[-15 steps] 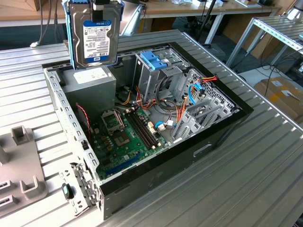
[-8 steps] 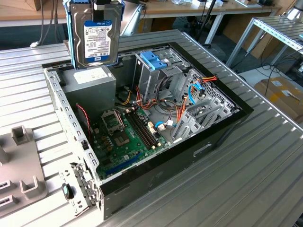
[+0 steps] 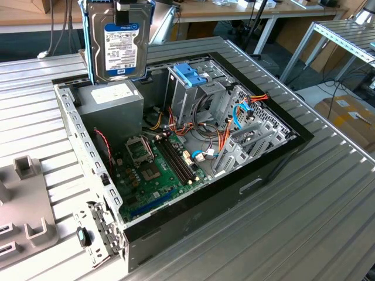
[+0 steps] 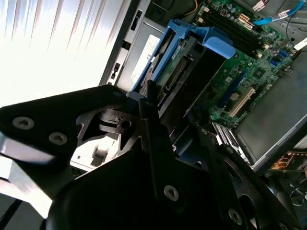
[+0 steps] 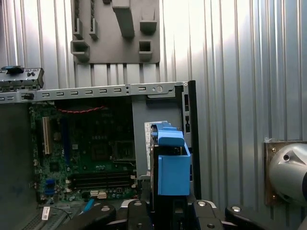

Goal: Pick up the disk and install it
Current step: 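Pick up the disk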

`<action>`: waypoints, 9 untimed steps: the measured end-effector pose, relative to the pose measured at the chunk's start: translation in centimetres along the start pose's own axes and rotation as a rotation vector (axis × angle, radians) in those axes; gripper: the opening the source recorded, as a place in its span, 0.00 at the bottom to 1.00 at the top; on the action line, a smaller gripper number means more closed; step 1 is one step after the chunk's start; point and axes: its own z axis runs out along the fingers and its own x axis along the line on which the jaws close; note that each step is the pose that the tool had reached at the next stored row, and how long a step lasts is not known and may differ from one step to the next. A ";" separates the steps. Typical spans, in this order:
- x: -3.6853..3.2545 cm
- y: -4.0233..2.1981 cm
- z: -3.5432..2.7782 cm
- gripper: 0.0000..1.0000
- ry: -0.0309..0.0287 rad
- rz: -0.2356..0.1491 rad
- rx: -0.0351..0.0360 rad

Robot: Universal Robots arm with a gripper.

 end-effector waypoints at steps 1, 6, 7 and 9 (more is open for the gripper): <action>-0.01 -0.18 0.00 0.35 0.0001 0.000 -0.0001; -0.10 -1.73 0.02 0.35 0.0001 0.000 0.0000; -0.12 -2.08 0.03 0.35 0.0000 0.000 -0.0001; -0.18 -3.07 0.05 0.35 0.0000 0.000 0.0000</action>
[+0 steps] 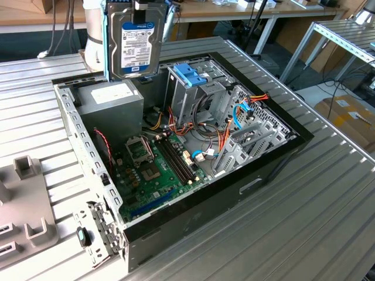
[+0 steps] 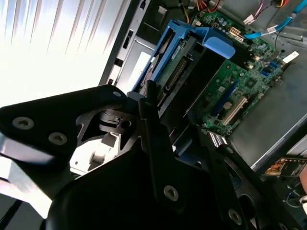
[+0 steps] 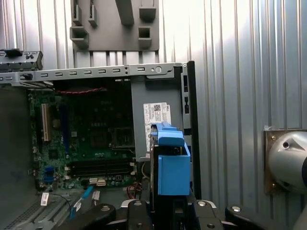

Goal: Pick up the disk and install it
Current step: 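Pick up the disk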

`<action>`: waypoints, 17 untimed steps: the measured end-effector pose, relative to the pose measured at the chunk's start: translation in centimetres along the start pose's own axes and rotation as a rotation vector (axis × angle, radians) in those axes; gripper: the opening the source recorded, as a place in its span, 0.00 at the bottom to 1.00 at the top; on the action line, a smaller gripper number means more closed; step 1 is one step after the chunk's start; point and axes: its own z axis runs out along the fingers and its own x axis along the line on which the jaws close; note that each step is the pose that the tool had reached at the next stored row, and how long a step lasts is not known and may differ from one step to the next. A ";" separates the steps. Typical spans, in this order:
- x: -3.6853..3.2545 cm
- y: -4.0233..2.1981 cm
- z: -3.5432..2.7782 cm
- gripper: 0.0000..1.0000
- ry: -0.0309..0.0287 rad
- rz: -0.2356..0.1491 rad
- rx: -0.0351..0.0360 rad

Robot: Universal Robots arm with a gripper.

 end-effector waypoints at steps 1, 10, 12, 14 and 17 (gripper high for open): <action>-0.05 -0.82 0.01 0.35 0.0000 0.000 0.0000; -0.26 -4.61 0.07 0.35 0.0000 0.000 0.0000; -0.30 -5.26 0.08 0.35 0.0000 0.000 0.0000; -0.35 -6.11 0.10 0.35 0.0000 0.000 0.0000; -0.43 -7.54 0.12 0.35 0.0001 0.000 0.0000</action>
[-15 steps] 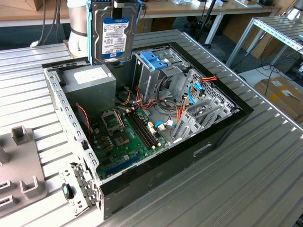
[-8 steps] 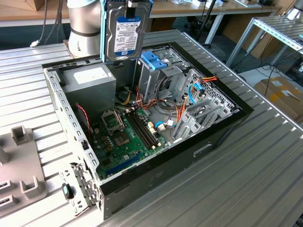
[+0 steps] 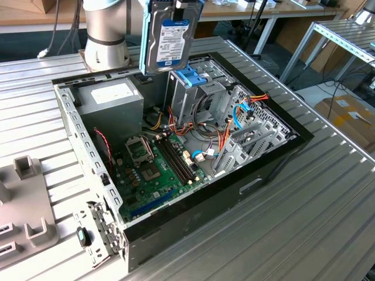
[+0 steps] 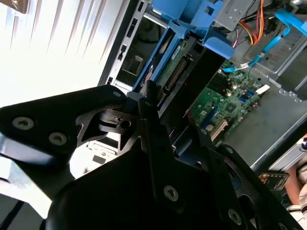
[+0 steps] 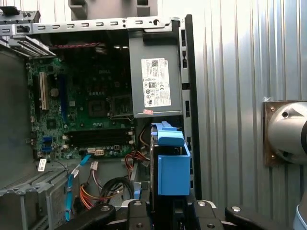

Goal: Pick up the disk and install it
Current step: 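Pick up the disk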

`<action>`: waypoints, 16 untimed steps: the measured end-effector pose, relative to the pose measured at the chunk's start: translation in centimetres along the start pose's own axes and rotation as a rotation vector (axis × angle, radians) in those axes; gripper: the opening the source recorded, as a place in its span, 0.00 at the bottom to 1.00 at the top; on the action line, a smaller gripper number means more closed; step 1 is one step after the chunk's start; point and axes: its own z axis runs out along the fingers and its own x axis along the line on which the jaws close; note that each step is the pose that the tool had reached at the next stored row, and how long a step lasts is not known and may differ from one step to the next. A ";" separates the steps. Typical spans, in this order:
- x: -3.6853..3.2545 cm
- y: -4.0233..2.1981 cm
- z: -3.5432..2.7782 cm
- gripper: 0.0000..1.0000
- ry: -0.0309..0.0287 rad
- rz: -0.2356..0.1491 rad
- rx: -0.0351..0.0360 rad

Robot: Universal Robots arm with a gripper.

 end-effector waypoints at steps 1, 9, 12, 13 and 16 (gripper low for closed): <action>-0.02 -0.34 0.01 0.35 0.0000 0.000 0.0000; -0.25 -4.01 0.07 0.35 0.0000 0.000 0.0000; -0.33 -5.09 0.08 0.35 0.0000 0.000 0.0000; -0.35 -5.32 0.09 0.35 0.0000 0.000 0.0000; -0.41 -6.04 0.10 0.35 0.0000 0.000 0.0000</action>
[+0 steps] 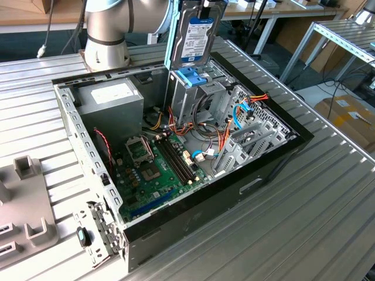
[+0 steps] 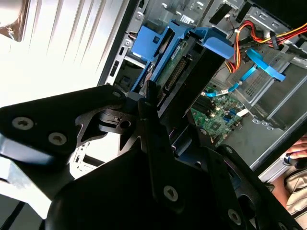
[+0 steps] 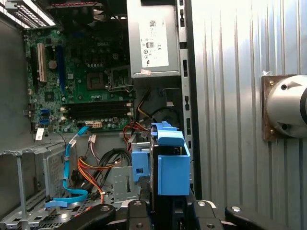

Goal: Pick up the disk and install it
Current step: 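Pick up the disk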

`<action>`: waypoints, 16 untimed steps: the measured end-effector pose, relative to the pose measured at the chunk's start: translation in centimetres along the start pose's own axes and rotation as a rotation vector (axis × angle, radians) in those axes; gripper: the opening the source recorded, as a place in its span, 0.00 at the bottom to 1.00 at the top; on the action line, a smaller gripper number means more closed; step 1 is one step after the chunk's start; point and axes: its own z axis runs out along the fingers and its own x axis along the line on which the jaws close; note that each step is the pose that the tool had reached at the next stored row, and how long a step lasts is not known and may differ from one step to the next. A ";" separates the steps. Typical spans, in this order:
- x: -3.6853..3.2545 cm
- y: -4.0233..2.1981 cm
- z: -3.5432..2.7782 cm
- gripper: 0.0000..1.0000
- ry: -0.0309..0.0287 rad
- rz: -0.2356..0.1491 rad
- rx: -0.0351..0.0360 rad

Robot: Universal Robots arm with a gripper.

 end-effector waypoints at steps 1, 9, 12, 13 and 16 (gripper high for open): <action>-0.02 -0.14 0.00 0.35 0.0000 0.000 0.0000; -0.04 -0.35 0.01 0.35 -0.0001 0.000 0.0000; -0.04 -0.39 0.00 0.35 0.0000 0.000 0.0000; -0.04 -0.39 0.01 0.35 0.0000 0.000 0.0000; -0.04 -0.40 0.01 0.35 0.0000 0.000 0.0000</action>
